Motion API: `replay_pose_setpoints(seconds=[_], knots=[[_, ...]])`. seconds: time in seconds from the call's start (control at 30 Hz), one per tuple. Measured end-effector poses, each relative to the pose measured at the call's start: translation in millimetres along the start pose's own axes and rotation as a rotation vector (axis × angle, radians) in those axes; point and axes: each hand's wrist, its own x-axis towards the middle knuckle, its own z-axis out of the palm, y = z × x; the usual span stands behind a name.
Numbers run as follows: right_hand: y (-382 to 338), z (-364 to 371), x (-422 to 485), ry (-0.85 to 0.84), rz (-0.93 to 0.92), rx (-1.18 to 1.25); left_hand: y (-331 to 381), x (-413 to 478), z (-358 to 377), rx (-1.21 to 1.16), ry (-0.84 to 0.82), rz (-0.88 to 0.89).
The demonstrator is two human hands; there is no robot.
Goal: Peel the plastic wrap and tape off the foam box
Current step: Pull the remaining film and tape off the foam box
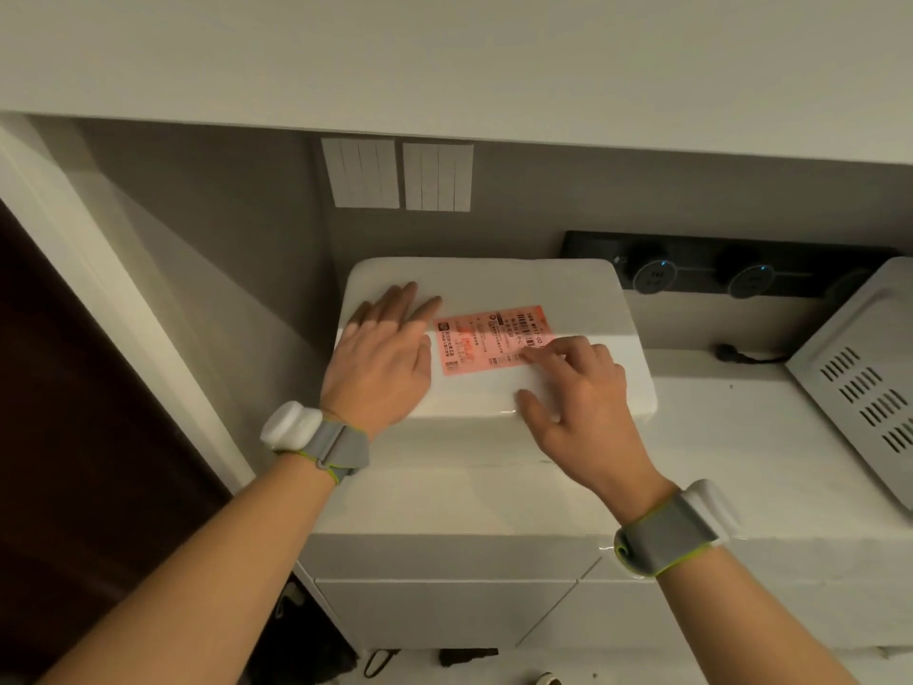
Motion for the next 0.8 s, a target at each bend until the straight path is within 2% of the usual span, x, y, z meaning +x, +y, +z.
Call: replay_pose_setpoints(seconds=[0.13,0.63,0.8], knots=[[-6,7,-12,0.031,-0.002,-0.055,1,-6,-1,0.010,0.014,-0.003],[-4,19,-34,0.178,-0.023,0.116,6,-21,-3,0.069,0.077,0.028],[-3,14,-36,0.137,-0.049,0.134,7,-24,-5,0.069,0.092,0.026]])
